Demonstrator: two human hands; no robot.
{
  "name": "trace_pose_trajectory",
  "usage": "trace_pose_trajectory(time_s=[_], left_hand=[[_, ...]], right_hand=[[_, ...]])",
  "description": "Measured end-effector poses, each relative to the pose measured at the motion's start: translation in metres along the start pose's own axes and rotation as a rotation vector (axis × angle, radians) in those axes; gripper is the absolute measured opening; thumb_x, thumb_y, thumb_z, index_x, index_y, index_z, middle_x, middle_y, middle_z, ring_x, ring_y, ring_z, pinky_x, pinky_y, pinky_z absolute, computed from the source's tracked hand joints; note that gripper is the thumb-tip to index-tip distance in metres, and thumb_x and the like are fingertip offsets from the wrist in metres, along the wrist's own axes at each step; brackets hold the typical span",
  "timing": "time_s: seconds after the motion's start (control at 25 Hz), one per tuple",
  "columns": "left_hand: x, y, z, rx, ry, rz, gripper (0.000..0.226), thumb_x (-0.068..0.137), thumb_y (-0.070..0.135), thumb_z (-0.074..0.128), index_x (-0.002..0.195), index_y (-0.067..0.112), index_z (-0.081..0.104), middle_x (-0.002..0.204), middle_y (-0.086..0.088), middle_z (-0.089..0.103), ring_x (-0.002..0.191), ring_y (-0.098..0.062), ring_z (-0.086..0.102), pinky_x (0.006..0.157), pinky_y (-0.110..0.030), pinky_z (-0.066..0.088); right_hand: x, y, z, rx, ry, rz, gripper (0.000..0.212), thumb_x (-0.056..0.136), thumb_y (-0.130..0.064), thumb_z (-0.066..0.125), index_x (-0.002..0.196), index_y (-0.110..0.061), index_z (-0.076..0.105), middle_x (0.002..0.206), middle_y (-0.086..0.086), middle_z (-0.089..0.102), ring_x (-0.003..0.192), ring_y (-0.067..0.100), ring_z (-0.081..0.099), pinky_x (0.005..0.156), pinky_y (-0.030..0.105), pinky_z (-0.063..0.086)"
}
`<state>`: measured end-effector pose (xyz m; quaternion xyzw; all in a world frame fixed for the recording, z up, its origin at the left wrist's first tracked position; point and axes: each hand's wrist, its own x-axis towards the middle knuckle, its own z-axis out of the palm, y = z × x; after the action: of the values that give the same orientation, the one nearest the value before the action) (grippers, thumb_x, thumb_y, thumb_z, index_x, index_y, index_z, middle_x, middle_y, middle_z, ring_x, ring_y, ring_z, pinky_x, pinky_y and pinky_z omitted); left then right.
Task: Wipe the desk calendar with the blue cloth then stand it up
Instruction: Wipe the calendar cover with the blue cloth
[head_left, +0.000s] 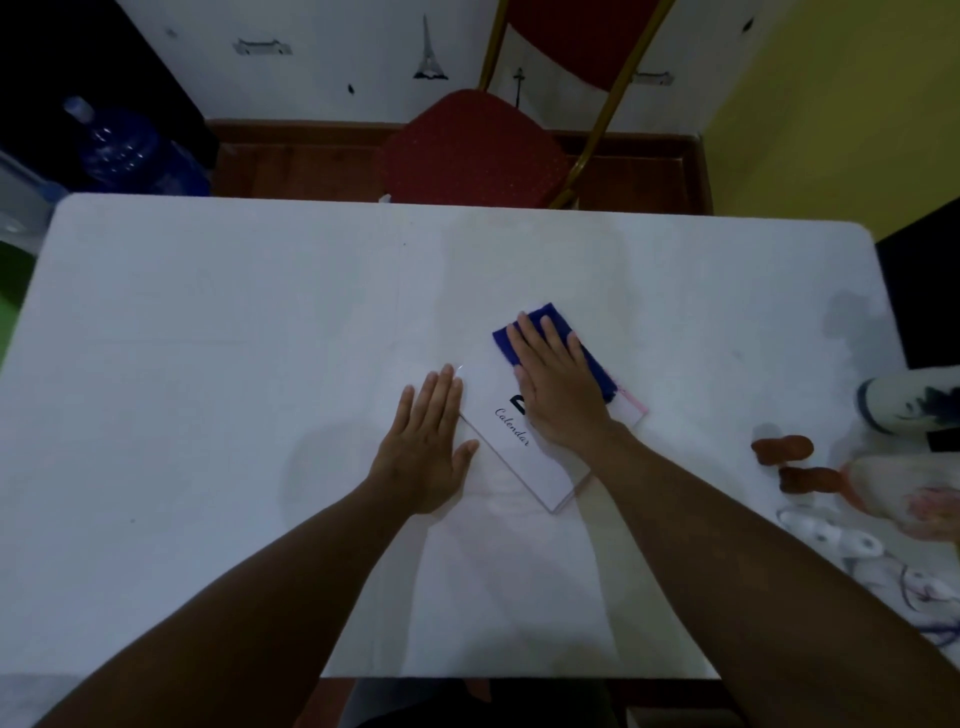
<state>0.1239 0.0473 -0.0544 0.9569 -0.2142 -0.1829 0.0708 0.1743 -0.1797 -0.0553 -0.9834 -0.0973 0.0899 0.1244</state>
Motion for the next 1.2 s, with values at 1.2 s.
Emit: trace_pose_trajectory(time_s=[1.2], left_hand=[[0.000, 0.000, -0.001, -0.040, -0.006, 0.010, 0.080, 0.100, 0.056, 0.012, 0.159, 0.007, -0.011, 0.168, -0.013, -0.019, 0.155, -0.028, -0.018, 0.127, -0.051, 0.002]], right_hand=[[-0.074, 0.029, -0.001, 0.063, -0.139, -0.490, 0.055, 0.105, -0.025, 0.039, 0.159, -0.023, 0.033, 0.168, -0.006, 0.025, 0.157, 0.015, 0.012, 0.128, 0.039, 0.006]])
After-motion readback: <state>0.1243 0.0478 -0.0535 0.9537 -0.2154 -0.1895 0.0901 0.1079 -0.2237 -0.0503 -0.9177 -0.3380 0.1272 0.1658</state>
